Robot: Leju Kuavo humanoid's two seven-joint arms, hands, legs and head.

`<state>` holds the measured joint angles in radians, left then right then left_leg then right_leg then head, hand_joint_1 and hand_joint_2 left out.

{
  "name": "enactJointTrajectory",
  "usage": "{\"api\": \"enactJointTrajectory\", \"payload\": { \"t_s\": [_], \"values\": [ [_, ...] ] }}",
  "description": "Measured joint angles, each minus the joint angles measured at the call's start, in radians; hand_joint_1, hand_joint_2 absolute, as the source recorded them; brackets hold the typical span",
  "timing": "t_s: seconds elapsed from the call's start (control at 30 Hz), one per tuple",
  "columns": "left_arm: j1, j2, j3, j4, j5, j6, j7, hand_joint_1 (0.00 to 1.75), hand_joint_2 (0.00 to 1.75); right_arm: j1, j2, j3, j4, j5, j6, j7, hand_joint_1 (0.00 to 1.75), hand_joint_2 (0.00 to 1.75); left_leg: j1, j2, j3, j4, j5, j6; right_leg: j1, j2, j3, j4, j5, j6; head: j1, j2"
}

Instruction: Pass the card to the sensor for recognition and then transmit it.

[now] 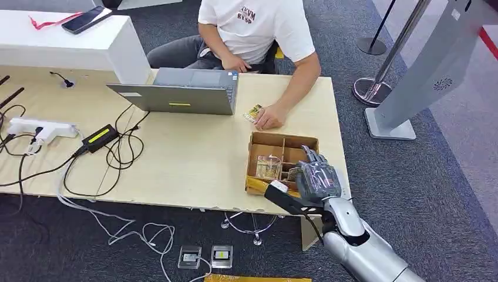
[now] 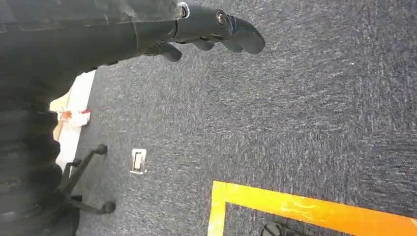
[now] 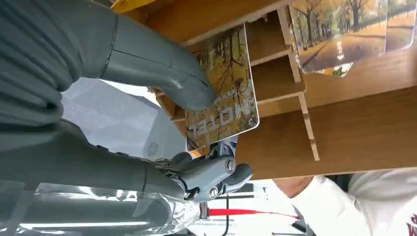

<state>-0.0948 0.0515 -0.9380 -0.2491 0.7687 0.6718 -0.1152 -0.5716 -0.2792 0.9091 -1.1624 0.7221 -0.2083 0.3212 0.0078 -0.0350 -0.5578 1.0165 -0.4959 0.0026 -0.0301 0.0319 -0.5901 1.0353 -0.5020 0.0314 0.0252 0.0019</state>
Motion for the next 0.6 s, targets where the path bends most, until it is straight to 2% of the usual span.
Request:
{"api": "enactJointTrajectory", "payload": {
  "t_s": [0.27,0.6],
  "values": [
    [0.000,-0.003,0.000,0.000,-0.011,0.000,-0.010,0.00,1.75,-0.016,0.004,-0.023,-0.003,0.022,-0.092,-0.009,1.75,1.75,0.000,0.000,0.000,0.000,0.000,0.000,0.000,0.000,0.000,0.000,0.000,0.000,0.000,0.000],
    [0.000,-0.003,0.000,0.000,-0.039,0.000,-0.019,0.00,1.75,-0.090,-0.002,-0.075,-0.056,0.052,-0.122,0.011,1.75,1.75,0.000,0.001,0.000,0.000,0.000,0.000,0.000,0.001,0.000,0.000,0.000,0.000,0.000,0.000]
  ]
}}
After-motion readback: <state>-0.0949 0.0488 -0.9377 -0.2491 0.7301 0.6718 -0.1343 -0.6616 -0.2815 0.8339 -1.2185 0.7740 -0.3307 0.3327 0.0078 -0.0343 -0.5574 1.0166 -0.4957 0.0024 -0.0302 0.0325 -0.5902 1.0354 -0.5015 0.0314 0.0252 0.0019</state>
